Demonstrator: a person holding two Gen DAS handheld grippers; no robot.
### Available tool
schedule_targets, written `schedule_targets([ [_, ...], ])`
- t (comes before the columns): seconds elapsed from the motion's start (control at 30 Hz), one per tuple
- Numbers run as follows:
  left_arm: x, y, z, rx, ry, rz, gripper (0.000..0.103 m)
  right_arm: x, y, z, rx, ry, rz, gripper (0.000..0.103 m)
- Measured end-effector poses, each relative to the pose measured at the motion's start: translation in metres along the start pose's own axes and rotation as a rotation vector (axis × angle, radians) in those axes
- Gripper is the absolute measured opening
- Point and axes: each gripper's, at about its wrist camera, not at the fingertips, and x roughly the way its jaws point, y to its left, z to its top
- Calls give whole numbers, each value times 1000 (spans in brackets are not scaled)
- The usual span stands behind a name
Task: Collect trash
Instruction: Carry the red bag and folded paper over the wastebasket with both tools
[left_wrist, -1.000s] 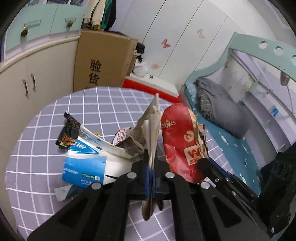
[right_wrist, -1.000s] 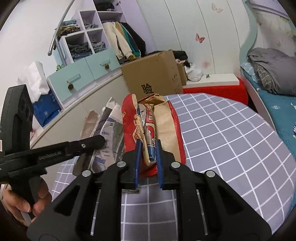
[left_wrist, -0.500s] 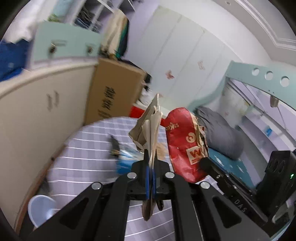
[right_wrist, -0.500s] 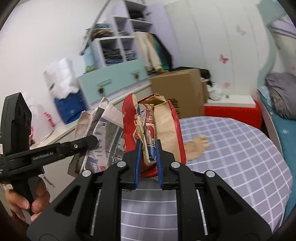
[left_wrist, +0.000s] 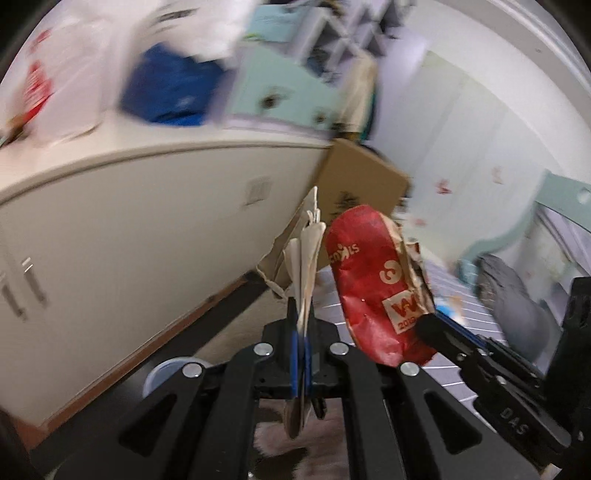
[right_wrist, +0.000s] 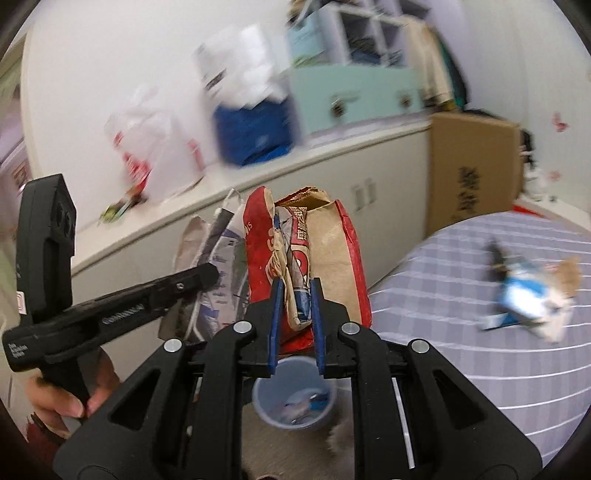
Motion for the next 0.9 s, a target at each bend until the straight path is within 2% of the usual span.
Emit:
schedule_targets([
  [0.13, 15, 61, -20, -77, 49, 84, 2, 55, 36, -20, -33, 95, 42, 15],
  [0.27, 37, 105, -42, -116, 100, 177, 2, 105, 55, -45, -43, 194, 59, 15],
  [0.4, 70, 146, -67, -189, 185, 213, 2, 146, 60, -70, -36, 277, 52, 15],
  [0.57, 104, 178, -90, -221, 259, 266, 2, 193, 54, -101, -5, 375, 33, 15],
  [0.7, 120, 198, -103, -242, 291, 298, 2, 218, 49, -112, 20, 402, 28, 15],
  [0.83, 125, 211, -110, -256, 301, 319, 2, 236, 44, -117, 55, 389, 20, 16],
  [0.9, 126, 217, -112, -255, 304, 329, 3, 244, 39, -121, 72, 363, 8, 27],
])
